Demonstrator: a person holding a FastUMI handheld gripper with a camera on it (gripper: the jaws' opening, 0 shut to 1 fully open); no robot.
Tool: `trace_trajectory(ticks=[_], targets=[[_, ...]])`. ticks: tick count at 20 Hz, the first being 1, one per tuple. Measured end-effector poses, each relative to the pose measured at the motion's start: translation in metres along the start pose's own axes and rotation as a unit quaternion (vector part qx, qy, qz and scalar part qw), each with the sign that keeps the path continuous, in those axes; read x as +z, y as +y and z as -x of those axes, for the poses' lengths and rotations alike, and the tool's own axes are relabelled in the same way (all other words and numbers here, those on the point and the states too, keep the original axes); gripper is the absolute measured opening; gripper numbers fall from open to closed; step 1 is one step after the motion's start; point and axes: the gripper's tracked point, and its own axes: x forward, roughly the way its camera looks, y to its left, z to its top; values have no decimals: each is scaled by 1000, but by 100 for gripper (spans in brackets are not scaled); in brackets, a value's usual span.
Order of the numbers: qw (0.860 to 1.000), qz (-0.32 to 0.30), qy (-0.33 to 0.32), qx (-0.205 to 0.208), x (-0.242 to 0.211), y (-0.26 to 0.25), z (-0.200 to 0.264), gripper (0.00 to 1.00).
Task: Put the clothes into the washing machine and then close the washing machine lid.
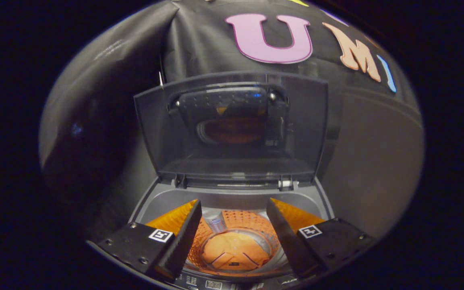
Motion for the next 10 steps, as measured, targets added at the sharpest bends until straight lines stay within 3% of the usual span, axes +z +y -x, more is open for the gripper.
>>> trace_trajectory(ticks=[10], targets=[[995,-11,-100,-8,148,9,32,97]])
